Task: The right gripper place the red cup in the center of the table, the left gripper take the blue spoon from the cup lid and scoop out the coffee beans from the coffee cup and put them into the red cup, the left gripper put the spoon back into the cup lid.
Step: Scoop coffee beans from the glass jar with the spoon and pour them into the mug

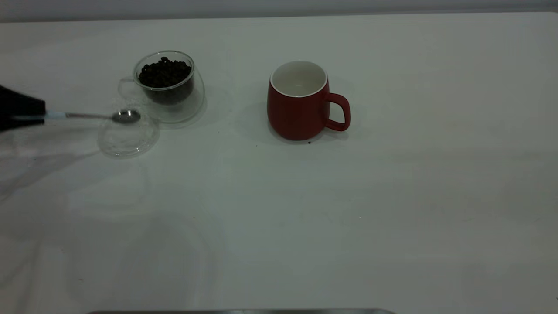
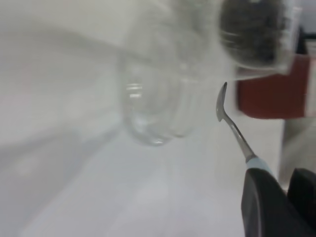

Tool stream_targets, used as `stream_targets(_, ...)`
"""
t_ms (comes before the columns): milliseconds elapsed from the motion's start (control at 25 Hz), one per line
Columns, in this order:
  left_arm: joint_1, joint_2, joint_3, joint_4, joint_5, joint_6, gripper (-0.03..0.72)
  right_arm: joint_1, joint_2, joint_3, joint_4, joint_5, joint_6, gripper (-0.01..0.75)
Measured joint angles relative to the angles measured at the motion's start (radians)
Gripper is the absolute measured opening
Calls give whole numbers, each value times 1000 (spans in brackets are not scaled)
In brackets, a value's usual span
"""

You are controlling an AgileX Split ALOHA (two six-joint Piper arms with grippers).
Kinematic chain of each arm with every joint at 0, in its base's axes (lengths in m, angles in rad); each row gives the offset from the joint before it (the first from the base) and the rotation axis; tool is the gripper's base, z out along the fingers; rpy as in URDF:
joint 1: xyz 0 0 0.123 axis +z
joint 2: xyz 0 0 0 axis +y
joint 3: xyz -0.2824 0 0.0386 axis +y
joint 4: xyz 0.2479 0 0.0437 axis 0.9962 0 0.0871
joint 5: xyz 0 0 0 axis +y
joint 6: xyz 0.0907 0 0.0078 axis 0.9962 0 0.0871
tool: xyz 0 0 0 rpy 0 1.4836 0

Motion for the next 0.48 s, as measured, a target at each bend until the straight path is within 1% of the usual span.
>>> stream_targets(120, 1, -38, -17, 5, 68, 11, 120, 0, 0, 0, 0, 0, 0, 587)
stream_targets(280, -2, -66, -56, -37, 79, 53, 120, 0, 0, 0, 0, 0, 0, 587)
stream_targets(400, -36, -77, -71, -52, 77, 130, 120, 0, 0, 0, 0, 0, 0, 587)
stream_targets(480, -82, -80, -78, -57, 52, 186, 120, 0, 0, 0, 0, 0, 0, 587)
